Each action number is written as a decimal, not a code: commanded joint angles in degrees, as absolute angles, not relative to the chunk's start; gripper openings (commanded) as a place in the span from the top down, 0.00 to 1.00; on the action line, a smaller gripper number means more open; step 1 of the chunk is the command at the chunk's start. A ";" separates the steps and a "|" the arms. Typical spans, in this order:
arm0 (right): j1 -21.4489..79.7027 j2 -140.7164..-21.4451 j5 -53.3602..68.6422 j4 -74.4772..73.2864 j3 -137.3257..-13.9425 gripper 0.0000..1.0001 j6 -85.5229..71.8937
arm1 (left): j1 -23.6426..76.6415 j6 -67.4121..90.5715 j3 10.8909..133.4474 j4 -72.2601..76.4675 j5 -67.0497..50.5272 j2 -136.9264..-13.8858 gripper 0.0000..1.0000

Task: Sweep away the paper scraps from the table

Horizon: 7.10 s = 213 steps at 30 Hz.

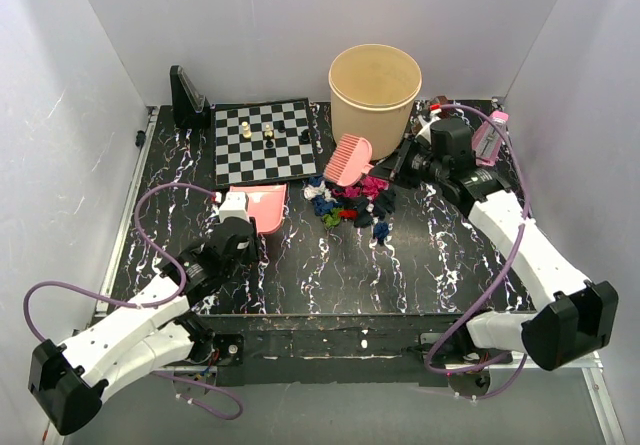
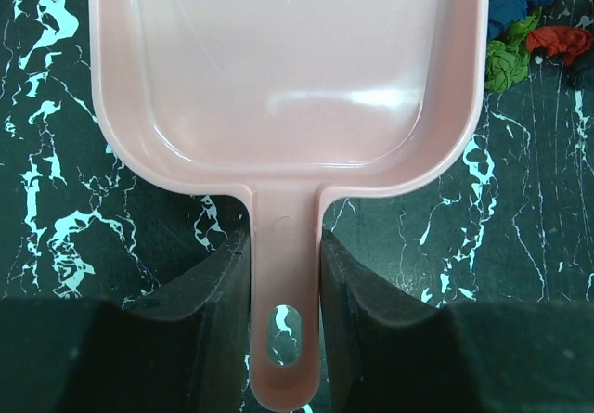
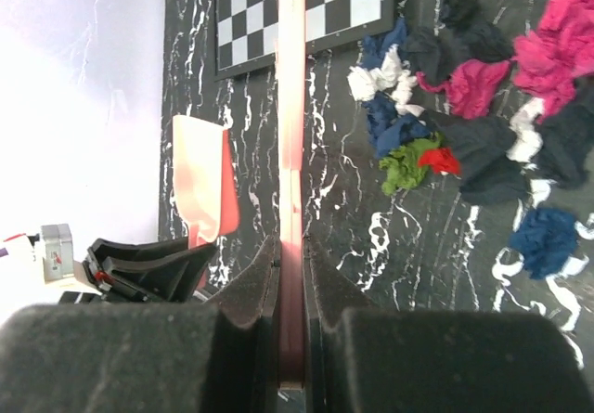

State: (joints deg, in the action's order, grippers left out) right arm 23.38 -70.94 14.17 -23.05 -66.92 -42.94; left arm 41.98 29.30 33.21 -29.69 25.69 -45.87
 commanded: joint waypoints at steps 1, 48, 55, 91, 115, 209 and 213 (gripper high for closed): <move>25.66 -75.48 16.88 -15.73 -71.09 0.99 -46.93 | 42.19 30.23 33.39 -28.30 26.28 -46.75 1.00; 31.29 -92.82 -14.86 -52.56 -102.06 0.99 -9.27 | 46.23 25.67 42.71 -30.58 6.78 -67.76 1.00; 31.11 -94.30 -33.91 -57.83 -99.93 0.99 -0.45 | 50.36 25.49 47.02 -37.00 6.59 -72.15 1.00; 45.70 -105.65 -20.22 -57.84 -94.22 0.99 13.88 | 50.98 14.41 57.92 -34.90 5.18 -89.03 1.00; 51.15 -86.23 -4.83 -47.29 -86.40 0.99 16.97 | 50.98 12.13 53.09 -27.07 5.80 -86.84 1.00; 28.13 -55.02 -26.81 -42.10 -63.19 0.99 -26.98 | 28.04 67.48 134.39 1.30 -39.63 -132.97 1.00; 28.13 -54.84 -26.46 -41.92 -63.02 0.99 -26.98 | 27.60 79.24 127.90 13.41 -40.52 -132.98 1.00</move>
State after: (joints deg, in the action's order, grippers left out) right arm 28.45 -56.01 -26.17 -44.69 -63.48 -26.46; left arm 28.14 64.29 132.14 -3.51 -37.54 -134.80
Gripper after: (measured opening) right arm 0.132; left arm 0.293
